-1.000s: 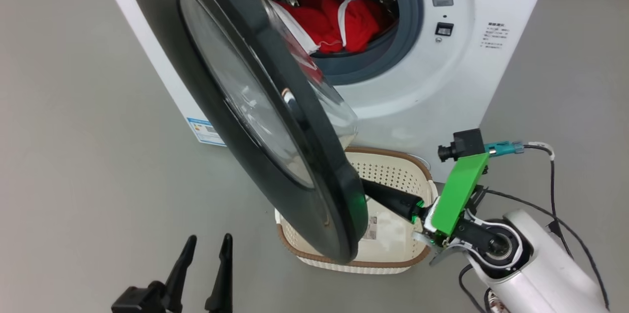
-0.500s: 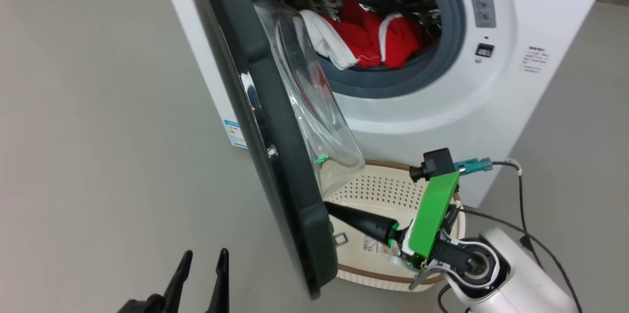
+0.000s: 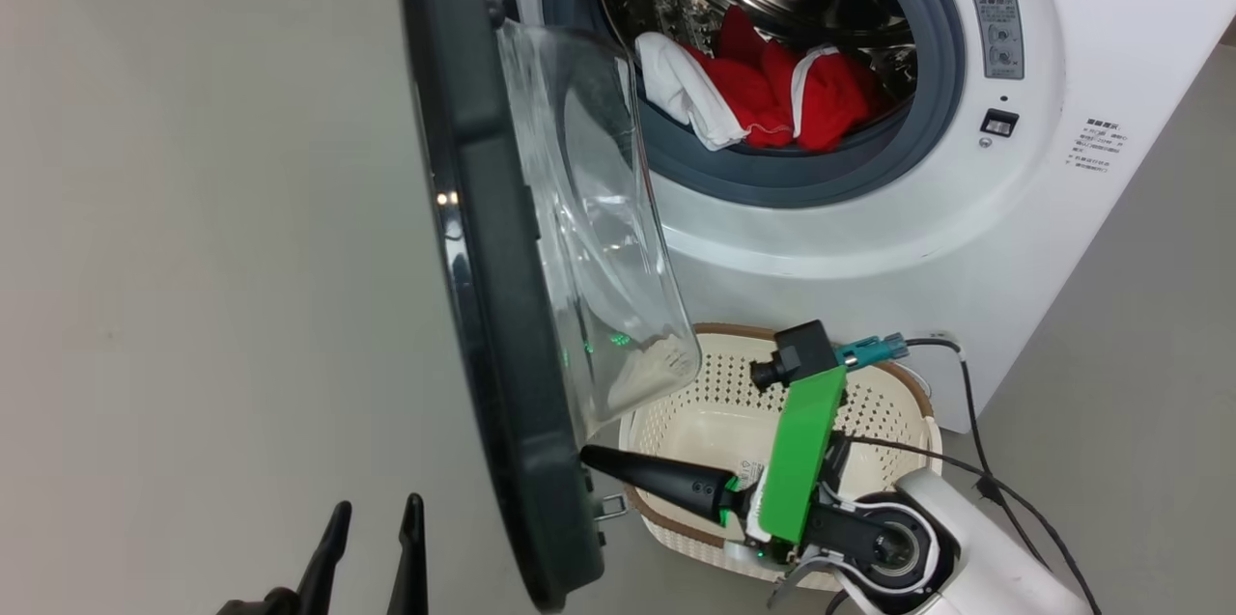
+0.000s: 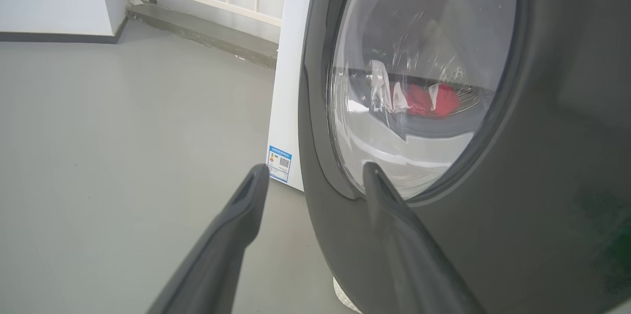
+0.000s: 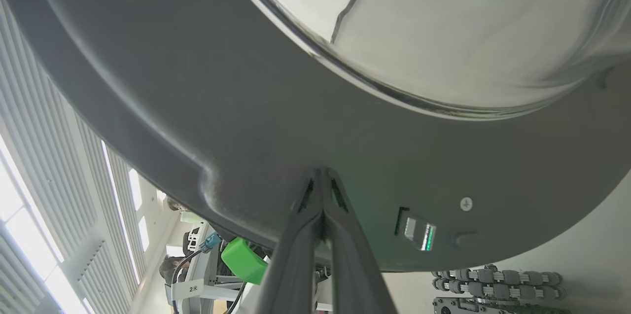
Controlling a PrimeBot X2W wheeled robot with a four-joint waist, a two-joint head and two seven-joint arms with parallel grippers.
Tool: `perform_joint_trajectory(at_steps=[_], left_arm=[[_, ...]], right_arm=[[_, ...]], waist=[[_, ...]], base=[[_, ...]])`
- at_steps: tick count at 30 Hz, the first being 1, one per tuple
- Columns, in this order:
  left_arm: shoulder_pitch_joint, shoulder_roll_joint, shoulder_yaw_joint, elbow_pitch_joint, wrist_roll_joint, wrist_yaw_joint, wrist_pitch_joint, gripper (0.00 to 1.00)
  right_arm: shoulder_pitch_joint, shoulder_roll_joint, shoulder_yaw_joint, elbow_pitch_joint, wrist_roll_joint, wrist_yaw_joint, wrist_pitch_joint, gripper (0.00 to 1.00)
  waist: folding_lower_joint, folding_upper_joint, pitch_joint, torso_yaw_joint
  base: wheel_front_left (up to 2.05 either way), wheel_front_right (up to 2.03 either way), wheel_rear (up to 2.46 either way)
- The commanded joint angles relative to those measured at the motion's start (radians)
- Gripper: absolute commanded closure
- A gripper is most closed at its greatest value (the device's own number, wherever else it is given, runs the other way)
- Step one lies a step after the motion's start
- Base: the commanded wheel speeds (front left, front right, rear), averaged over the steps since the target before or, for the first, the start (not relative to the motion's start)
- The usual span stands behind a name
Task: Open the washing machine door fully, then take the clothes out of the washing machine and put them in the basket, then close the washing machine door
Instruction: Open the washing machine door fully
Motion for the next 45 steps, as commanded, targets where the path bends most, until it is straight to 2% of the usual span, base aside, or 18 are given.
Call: perform_joint_trajectory(at_steps=[1, 4, 5, 7, 8, 10, 29, 42, 45], left_arm=[[-0.005, 0.008, 0.037, -0.028, 0.005, 0.008, -0.012, 0.00], [-0.001, 0.008, 0.040, -0.030, 0.006, 0.008, -0.012, 0.00], [0.000, 0.008, 0.041, -0.030, 0.007, 0.008, -0.012, 0.00], [0.000, 0.008, 0.041, -0.029, 0.008, 0.006, -0.012, 0.00], [0.001, 0.008, 0.041, -0.028, 0.009, 0.006, -0.012, 0.00], [0.001, 0.008, 0.040, -0.026, 0.010, 0.004, -0.012, 0.00], [-0.004, 0.008, 0.040, 0.007, 0.021, -0.016, -0.012, 0.00], [-0.006, 0.008, 0.055, 0.014, 0.027, -0.021, -0.012, 0.00], [-0.007, 0.008, 0.058, 0.014, 0.026, -0.022, -0.012, 0.00]], right_arm=[[-0.035, 0.029, 0.023, -0.031, 0.016, 0.008, -0.005, 1.00], [-0.041, 0.029, 0.036, -0.036, 0.021, 0.008, -0.029, 1.00], [-0.042, 0.029, 0.039, -0.034, 0.015, 0.008, -0.038, 0.96], [-0.039, 0.029, 0.040, -0.027, 0.000, 0.008, -0.056, 0.62], [-0.037, 0.029, 0.039, -0.022, -0.011, 0.008, -0.064, 0.51], [-0.029, 0.029, 0.035, -0.013, -0.031, 0.008, -0.081, 0.00], [0.142, -0.066, -0.012, 0.030, -0.099, 0.008, -0.248, 0.00], [0.184, -0.155, 0.003, 0.059, -0.173, 0.008, -0.421, 0.00], [0.177, -0.183, 0.025, 0.066, -0.219, 0.008, -0.496, 0.00]], waist=[[0.0000, 0.0000, -0.001, 0.000], [0.0000, 0.0000, -0.004, 0.000], [0.0000, 0.0000, -0.005, -0.001], [0.0000, 0.0000, -0.007, -0.002], [0.0000, 0.0000, -0.009, -0.003], [0.0000, 0.0000, -0.012, -0.006], [0.0000, 0.0000, -0.038, -0.024], [0.0000, 0.0000, -0.040, -0.045], [0.0000, 0.0000, -0.039, -0.050]], base=[[0.00, 0.00, 0.00], [0.00, 0.00, 0.00], [0.00, 0.00, 0.00], [0.00, 0.00, 0.00], [0.00, 0.00, 0.00], [0.00, 0.00, 0.00], [0.00, 0.00, 0.00], [0.00, 0.00, 0.00], [0.00, 0.00, 0.00]])
